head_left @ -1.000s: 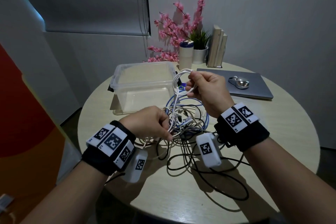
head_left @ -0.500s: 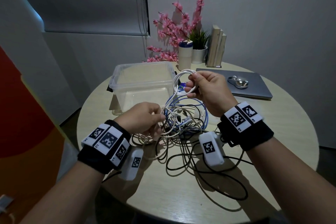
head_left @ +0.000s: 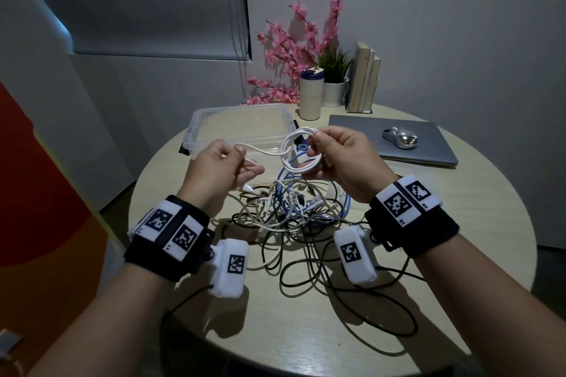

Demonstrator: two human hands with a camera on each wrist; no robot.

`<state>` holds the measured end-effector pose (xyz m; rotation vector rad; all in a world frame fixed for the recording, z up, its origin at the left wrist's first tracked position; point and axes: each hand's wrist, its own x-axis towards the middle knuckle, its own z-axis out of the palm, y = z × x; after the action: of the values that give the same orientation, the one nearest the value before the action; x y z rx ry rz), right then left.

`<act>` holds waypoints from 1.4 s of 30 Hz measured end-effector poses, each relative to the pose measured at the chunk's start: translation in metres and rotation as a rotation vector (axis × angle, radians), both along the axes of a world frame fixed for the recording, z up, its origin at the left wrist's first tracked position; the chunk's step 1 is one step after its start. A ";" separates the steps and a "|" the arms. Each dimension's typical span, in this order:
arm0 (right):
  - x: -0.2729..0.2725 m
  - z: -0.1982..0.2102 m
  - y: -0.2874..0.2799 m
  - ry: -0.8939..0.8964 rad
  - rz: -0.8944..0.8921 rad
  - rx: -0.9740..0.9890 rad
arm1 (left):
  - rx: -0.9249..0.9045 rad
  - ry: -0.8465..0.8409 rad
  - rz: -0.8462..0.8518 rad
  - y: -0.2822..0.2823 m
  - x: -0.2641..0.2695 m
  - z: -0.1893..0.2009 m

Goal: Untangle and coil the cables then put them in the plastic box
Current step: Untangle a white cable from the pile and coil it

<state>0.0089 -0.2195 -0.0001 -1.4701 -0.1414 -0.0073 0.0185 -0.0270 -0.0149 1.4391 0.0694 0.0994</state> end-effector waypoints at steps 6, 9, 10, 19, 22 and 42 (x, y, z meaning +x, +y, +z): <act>-0.001 -0.002 0.002 0.010 0.011 -0.011 | -0.349 0.050 -0.105 -0.019 -0.003 0.003; -0.002 -0.004 0.002 0.012 0.016 -0.017 | -0.368 0.087 -0.179 -0.025 -0.008 0.007; -0.002 -0.004 0.002 0.012 0.018 -0.019 | -0.364 0.097 -0.204 -0.027 -0.010 0.008; -0.001 -0.004 0.003 0.005 0.012 -0.028 | -0.244 0.181 -0.378 -0.031 -0.023 0.007; 0.000 -0.004 0.002 -0.016 -0.029 -0.046 | -0.273 0.172 -0.535 -0.029 -0.031 0.010; 0.001 0.001 0.005 -0.133 -0.031 -0.034 | 0.144 0.176 -0.547 -0.041 -0.035 -0.011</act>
<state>0.0094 -0.2144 0.0011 -1.5054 -0.2273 -0.1287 -0.0164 -0.0679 -0.0263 1.5615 -0.1918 -0.4796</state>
